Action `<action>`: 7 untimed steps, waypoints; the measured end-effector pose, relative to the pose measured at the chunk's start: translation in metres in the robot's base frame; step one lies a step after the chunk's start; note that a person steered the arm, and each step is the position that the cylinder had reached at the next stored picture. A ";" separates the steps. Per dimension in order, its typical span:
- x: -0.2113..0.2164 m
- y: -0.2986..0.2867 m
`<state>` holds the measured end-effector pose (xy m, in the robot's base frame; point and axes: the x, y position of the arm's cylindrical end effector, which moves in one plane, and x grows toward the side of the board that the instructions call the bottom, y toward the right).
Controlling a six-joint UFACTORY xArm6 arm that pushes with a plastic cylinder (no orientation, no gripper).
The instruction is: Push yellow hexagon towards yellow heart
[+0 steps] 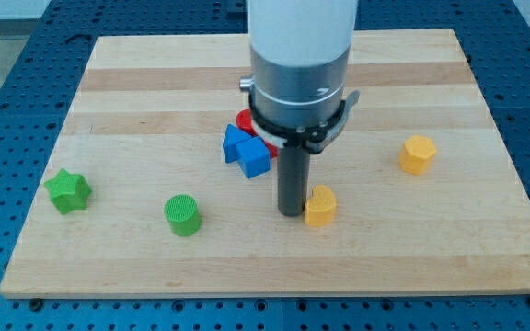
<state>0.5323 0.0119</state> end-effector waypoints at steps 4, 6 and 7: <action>-0.104 0.063; -0.146 0.166; -0.117 0.168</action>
<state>0.4158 0.1797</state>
